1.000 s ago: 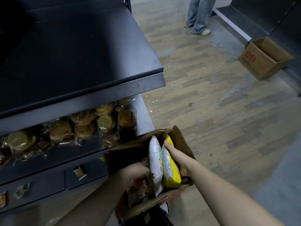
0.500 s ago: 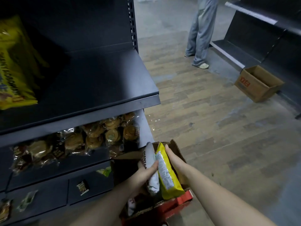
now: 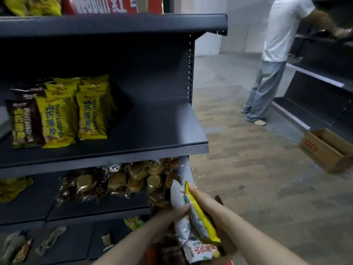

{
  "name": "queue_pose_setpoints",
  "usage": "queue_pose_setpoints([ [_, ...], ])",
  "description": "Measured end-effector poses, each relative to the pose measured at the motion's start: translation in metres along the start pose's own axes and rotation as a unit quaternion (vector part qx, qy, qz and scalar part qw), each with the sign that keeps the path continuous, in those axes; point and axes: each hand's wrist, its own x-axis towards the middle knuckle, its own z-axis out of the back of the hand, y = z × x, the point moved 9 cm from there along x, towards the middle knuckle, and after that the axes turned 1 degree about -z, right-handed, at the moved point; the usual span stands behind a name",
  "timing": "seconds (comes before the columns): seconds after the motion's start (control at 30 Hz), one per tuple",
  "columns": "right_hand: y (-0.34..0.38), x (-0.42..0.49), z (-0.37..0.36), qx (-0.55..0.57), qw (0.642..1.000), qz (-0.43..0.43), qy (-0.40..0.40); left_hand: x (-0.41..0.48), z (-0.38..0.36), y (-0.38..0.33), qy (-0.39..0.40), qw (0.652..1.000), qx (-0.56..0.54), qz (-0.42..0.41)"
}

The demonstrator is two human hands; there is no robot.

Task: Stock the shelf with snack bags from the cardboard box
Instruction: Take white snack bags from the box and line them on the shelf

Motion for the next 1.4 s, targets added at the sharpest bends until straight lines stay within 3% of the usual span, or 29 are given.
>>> queue_pose_setpoints([
  [0.1, 0.013, -0.006, -0.025, -0.083, 0.996, 0.024, 0.007, -0.018, 0.021, -0.022, -0.082, 0.996, -0.012, -0.036],
  [0.33, 0.09, -0.025, -0.065, -0.125, 0.974, 0.171, -0.075, -0.073, 0.043, -0.077, -0.054, 0.979, -0.04, -0.193],
  [0.4, 0.113, -0.033, -0.078, -0.14, 0.965, 0.209, -0.076, -0.085, 0.056, -0.092, -0.073, 0.968, -0.07, -0.231],
  [0.5, 0.144, -0.041, -0.097, -0.141, 0.957, 0.246, -0.066, -0.106, 0.076, -0.12, -0.109, 0.95, -0.033, -0.289],
  [0.83, 0.207, -0.02, -0.18, -0.072, 0.973, 0.194, 0.098, -0.154, 0.159, -0.182, -0.215, 0.889, -0.033, -0.403],
  [0.97, 0.251, -0.004, -0.195, -0.153, 0.956, 0.25, -0.014, -0.167, 0.207, -0.195, -0.287, 0.869, -0.038, -0.4],
  [1.17, 0.312, 0.015, -0.224, -0.222, 0.894, 0.354, -0.161, -0.196, 0.284, -0.206, -0.382, 0.818, -0.056, -0.426],
  [1.4, 0.333, 0.059, -0.249, -0.249, 0.861, 0.322, -0.304, -0.222, 0.335, -0.224, -0.398, 0.773, -0.049, -0.492],
])
